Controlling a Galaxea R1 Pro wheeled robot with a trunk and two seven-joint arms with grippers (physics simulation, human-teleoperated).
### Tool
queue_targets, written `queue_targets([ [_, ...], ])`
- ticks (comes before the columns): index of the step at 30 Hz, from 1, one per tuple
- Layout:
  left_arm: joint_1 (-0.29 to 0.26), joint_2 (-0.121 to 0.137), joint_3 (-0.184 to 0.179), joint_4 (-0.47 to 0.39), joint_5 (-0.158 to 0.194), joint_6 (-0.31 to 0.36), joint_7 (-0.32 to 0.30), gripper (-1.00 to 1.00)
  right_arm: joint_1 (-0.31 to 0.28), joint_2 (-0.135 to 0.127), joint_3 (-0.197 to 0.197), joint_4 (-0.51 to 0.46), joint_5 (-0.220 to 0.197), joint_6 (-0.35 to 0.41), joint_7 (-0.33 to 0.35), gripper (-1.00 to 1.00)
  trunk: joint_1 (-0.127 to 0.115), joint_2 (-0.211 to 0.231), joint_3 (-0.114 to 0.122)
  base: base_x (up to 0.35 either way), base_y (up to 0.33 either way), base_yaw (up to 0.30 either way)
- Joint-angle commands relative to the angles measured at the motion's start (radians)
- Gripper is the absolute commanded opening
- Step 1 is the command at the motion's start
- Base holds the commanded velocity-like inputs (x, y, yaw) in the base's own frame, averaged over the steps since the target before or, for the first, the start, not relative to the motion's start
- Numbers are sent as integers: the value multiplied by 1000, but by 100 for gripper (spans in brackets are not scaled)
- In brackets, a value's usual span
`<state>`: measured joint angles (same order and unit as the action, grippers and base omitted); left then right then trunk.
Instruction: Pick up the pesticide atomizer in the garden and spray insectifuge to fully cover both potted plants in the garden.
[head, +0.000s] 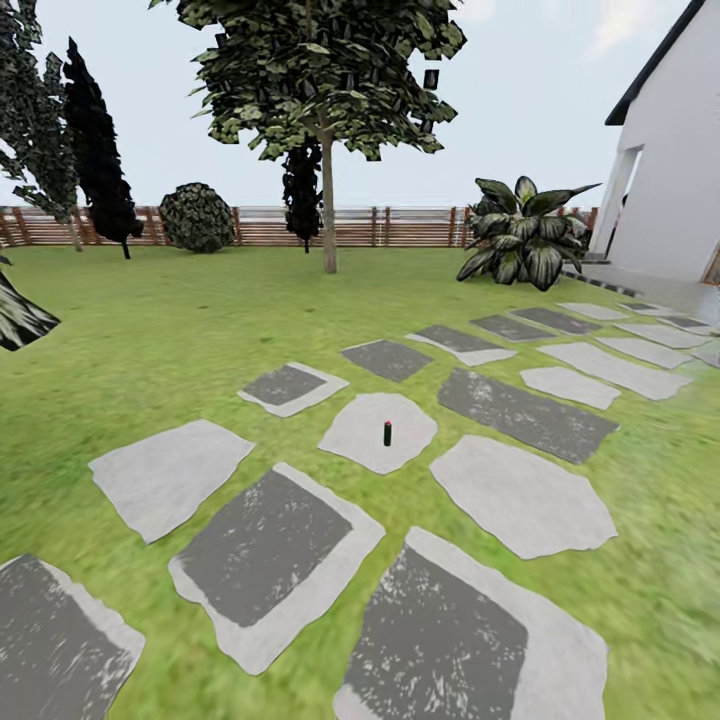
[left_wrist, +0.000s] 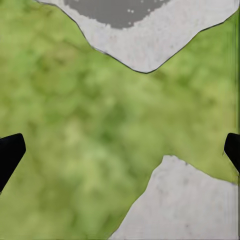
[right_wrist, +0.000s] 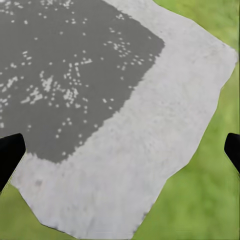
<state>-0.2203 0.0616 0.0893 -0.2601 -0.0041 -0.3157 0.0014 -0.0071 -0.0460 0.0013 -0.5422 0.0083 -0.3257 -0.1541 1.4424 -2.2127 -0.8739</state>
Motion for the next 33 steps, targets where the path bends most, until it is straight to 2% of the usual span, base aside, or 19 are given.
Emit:
queue_targets([
  [1, -1, 0, 3, 1, -1, -3, 0, 100, -1, 0, 0, 1, 1, -3, -2, 100, 0, 0, -1, 339, -82, 0],
  [17, -1, 0, 3, 1, -1, -3, 0, 100, -1, 0, 0, 1, 1, -3, -2, 100, 0, 0, -1, 335, -89, 0],
  [33, -1, 0, 3, 1, -2, -3, 0, 100, -1, 0, 0, 1, 1, -3, -2, 100, 0, 0, -1, 292, -149, 0],
])
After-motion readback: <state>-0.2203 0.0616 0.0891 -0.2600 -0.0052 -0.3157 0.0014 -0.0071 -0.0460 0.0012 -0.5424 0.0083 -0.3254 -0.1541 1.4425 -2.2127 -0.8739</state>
